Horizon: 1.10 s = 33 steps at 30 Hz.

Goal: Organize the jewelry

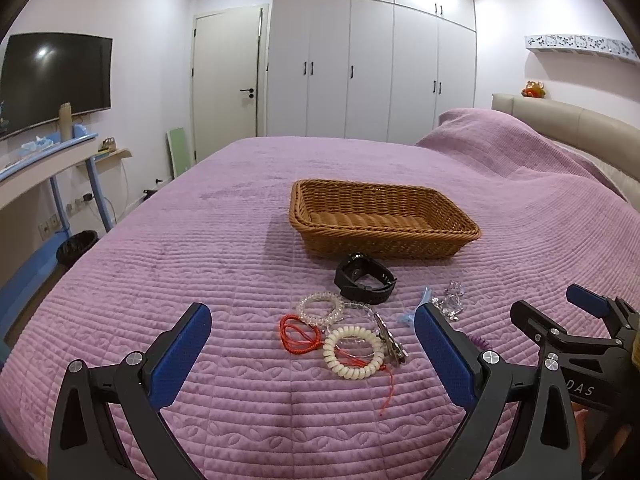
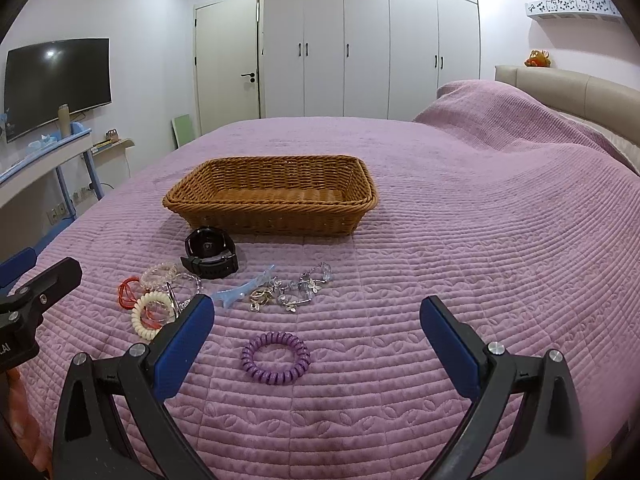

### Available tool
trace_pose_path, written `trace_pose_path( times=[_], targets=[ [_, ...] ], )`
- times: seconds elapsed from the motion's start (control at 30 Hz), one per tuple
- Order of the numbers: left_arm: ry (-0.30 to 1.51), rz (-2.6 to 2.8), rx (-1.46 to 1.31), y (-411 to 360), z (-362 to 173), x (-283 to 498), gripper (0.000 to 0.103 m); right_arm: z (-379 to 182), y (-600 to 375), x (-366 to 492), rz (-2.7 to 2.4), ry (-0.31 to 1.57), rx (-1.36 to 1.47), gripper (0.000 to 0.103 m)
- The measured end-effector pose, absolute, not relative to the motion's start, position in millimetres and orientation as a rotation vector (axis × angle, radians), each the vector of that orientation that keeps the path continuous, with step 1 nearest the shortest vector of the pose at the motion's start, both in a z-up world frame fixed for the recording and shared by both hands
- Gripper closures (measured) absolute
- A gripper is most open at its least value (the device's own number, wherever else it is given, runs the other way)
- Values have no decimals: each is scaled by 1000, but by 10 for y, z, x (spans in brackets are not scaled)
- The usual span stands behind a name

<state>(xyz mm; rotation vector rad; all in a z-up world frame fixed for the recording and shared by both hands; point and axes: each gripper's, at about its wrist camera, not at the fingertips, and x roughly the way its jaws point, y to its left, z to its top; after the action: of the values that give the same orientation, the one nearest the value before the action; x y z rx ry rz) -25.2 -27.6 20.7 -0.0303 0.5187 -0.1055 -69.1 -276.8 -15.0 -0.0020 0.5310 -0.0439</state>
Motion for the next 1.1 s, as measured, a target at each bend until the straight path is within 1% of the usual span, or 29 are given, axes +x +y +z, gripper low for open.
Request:
trace_pose_path(
  times=[0.4, 0.9, 1.1],
  targets=[
    [532, -103, -50, -221, 168, -230, 2, -137, -2761, -703, -39, 555, 8, 0],
    [539, -99, -61, -190, 140, -207, 2, -143, -2732, -709, -41, 527, -11, 0],
    [582, -106, -61, -67, 60, -139, 2, -179, -2728, -703, -42, 538, -28, 0]
  ],
)
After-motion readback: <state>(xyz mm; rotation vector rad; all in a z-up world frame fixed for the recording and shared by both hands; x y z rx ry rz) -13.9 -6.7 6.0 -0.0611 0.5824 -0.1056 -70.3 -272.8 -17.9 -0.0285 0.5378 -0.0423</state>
